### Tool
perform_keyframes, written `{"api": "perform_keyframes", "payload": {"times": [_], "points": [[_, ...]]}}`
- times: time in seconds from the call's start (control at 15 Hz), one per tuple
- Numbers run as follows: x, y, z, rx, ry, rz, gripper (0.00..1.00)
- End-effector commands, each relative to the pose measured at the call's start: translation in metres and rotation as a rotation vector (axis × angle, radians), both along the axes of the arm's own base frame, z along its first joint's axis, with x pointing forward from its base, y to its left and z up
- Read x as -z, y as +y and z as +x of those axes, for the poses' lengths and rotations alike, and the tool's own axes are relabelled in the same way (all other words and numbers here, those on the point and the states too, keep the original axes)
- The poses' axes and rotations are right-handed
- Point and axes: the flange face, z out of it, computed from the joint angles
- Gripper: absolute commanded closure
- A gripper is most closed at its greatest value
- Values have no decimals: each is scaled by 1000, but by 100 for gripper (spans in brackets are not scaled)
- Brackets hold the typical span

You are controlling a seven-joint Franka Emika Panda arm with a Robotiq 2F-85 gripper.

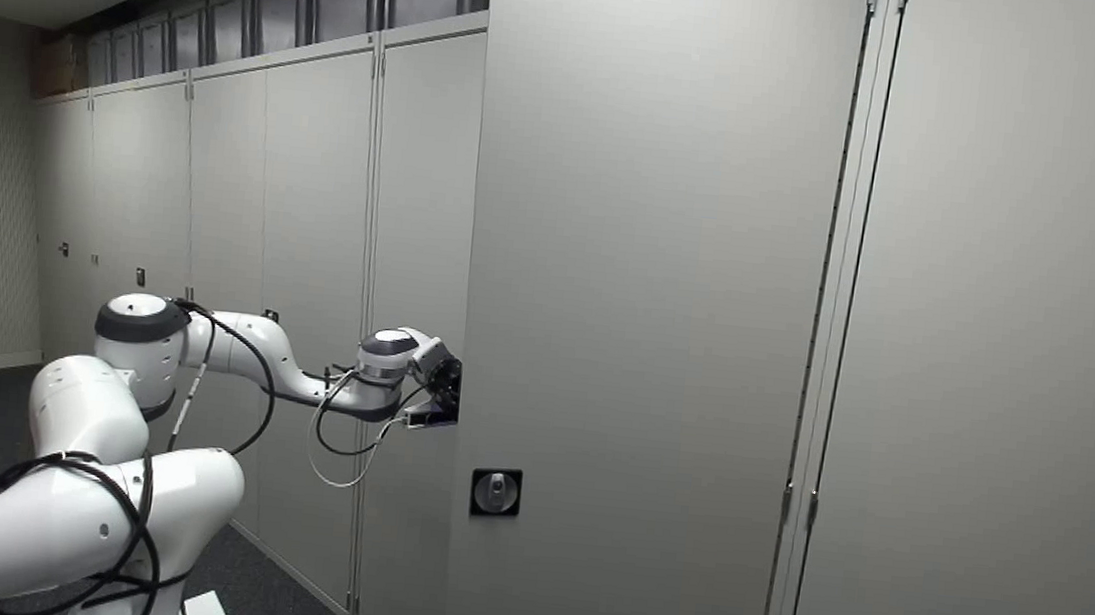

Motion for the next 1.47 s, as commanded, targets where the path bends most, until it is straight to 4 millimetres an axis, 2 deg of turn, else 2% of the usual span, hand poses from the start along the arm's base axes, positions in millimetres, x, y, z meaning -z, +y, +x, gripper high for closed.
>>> {"api": "perform_keyframes", "payload": {"times": [0.0, 1.4], "points": [[-7, -19, -16, -10, 3, 39, 0], [-12, -78, -48, -4, -5, 83, 0]]}}
